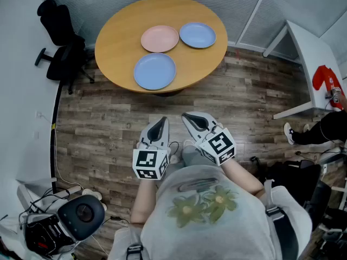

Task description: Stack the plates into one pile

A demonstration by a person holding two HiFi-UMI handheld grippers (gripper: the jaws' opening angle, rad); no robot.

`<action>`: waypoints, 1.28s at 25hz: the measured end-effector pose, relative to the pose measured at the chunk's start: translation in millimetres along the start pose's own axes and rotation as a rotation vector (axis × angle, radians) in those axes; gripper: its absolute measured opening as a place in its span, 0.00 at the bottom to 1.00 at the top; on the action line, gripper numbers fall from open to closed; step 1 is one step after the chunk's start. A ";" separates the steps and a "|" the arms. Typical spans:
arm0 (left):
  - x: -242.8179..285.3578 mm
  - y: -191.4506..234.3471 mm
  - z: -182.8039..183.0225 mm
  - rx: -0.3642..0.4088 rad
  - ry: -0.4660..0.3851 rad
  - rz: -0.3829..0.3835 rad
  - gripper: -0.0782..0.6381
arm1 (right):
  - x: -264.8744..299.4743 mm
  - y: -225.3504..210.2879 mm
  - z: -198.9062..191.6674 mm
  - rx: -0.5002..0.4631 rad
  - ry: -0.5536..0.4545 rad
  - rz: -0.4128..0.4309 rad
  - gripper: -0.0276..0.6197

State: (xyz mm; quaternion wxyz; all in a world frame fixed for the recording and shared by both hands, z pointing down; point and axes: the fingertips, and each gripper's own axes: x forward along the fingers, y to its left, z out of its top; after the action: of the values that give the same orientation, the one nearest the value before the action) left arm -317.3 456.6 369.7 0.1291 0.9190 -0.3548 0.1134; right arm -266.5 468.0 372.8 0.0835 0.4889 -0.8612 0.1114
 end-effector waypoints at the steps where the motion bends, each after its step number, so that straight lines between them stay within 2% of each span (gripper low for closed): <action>1: 4.3 0.1 1.1 -0.004 0.002 0.001 0.13 | 0.9 -3.7 0.5 0.004 -0.002 0.005 0.11; 7: 31.9 1.5 4.0 -0.019 0.031 0.012 0.13 | 7.2 -23.1 -2.6 0.045 0.007 0.068 0.11; 14: 69.1 8.8 9.5 -0.025 0.027 0.049 0.13 | 24.2 -52.3 -10.6 0.020 0.044 0.126 0.11; 20: 87.8 12.7 8.3 -0.054 0.024 0.100 0.13 | 27.5 -80.3 -10.3 -0.008 0.058 0.136 0.11; 26: 94.4 27.8 -2.3 -0.075 0.059 0.122 0.13 | 45.2 -95.2 -24.0 0.034 0.102 0.105 0.11; 32: 107.5 45.5 -10.5 -0.086 0.102 0.138 0.13 | 62.1 -102.5 -28.7 0.041 0.142 0.129 0.11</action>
State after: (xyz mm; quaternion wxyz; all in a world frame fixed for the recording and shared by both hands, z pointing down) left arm -271.8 360.4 418.9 0.1784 0.8791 -0.4147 0.1532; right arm -208.8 373.8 427.4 0.1268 0.4248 -0.8804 0.1685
